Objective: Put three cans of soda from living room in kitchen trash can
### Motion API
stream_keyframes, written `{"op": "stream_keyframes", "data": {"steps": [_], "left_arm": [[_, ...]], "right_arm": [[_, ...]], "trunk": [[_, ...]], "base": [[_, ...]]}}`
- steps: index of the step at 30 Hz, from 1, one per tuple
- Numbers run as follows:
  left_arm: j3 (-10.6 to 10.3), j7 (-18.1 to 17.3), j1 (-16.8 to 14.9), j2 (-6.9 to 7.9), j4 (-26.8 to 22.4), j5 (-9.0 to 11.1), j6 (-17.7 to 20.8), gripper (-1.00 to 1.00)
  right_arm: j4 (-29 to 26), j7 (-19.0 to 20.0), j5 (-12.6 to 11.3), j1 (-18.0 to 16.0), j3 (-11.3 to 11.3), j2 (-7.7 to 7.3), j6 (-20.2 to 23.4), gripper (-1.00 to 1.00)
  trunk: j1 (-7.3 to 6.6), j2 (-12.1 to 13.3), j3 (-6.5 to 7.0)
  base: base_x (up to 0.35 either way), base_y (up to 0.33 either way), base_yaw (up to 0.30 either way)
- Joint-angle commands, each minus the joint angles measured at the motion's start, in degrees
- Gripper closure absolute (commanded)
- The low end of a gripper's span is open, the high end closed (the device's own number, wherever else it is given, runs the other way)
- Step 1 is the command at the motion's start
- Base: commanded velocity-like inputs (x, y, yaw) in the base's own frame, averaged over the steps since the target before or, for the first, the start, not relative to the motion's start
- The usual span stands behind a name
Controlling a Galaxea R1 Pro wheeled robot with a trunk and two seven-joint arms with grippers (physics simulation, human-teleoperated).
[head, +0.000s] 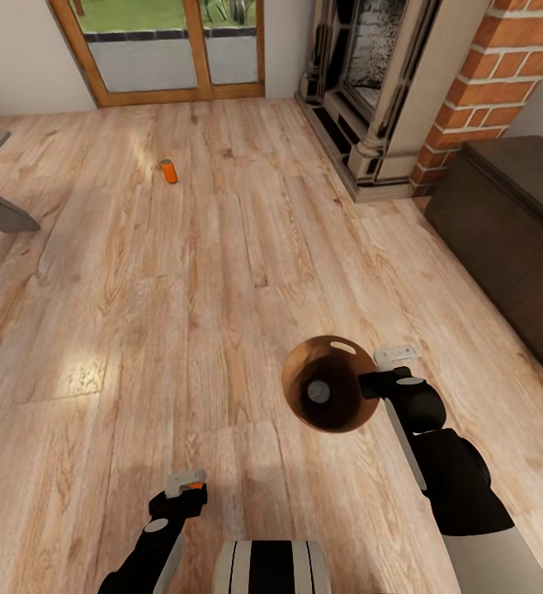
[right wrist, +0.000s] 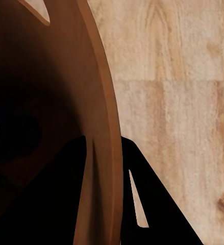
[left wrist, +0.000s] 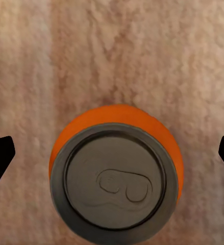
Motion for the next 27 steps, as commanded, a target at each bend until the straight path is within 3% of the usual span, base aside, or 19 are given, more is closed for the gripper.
{"op": "stream_keyframes", "data": {"steps": [1, 27], "left_arm": [[0.00, 0.00, 0.00, 0.00, 0.00, 0.00, 0.00, -1.00], [-0.01, -0.01, 0.00, 0.00, 0.01, 0.00, 0.00, -1.00]], "right_arm": [[-0.02, 0.18, -0.43, -0.01, 0.00, 0.01, -0.03, 1.00], [-0.02, 0.18, -0.43, -0.01, 0.02, 0.01, -0.05, 1.00]], "trunk": [[-0.01, 0.00, 0.00], [0.65, -1.21, -0.53]], "base": [[0.000, 0.000, 0.000], [0.000, 0.000, 0.000]]}}
